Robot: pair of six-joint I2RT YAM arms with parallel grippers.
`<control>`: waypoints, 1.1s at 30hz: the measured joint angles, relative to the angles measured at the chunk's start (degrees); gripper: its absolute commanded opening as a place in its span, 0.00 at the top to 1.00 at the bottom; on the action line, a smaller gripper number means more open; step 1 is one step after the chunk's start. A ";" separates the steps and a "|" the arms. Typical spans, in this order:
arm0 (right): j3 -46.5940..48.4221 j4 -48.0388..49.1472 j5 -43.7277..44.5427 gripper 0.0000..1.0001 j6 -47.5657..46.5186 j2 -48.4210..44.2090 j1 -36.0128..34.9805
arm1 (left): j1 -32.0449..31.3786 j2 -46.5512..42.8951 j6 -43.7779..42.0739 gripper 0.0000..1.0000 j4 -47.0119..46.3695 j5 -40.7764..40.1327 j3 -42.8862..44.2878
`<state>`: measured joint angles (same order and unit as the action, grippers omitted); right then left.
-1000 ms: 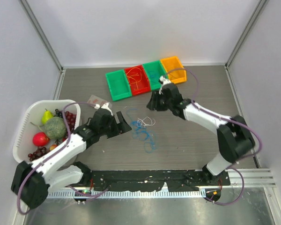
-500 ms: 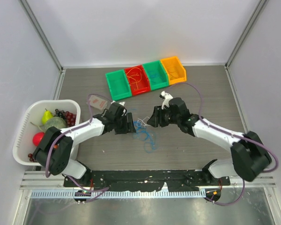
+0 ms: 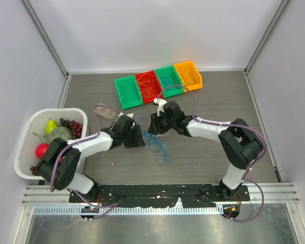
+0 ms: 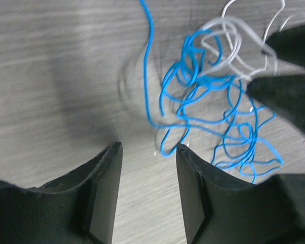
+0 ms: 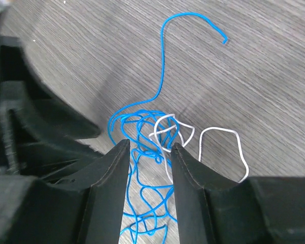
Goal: Untangle the cables
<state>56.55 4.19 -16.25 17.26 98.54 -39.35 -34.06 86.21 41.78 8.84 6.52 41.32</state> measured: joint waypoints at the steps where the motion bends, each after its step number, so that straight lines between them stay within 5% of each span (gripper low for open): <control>1: 0.44 -0.02 0.09 0.64 -0.46 0.79 -0.11 | 0.00 -1.42 0.07 0.46 0.04 -0.28 -1.16; 4: 1.29 -0.46 0.55 0.72 -1.22 2.38 -0.48 | 0.00 -6.78 0.35 0.38 0.83 -0.46 -4.66; 7: 1.68 -1.49 1.25 0.99 -2.08 2.93 -0.90 | 0.00 -13.11 1.03 0.27 1.95 -0.39 -6.69; 13: 2.49 -7.74 4.94 0.99 -2.05 -0.48 -2.99 | 0.00 -21.57 1.29 0.11 2.16 0.59 -6.21; 19: 2.47 -11.69 1.51 0.99 4.68 -17.03 -4.68 | 0.00 -15.02 1.77 0.07 -0.74 1.44 -3.30; 27: 3.87 -5.62 -7.69 0.99 17.33 -32.87 -4.68 | 0.09 0.90 7.13 0.20 -12.46 3.04 -2.38; 33: 18.58 -14.34 -5.66 0.99 16.00 -33.90 -4.68 | 0.46 0.09 9.03 0.22 -18.91 1.11 -6.05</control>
<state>75.13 -10.15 -21.91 33.26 64.64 -44.03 -33.61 86.30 50.81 -10.07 7.64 35.27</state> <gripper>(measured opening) 0.031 0.786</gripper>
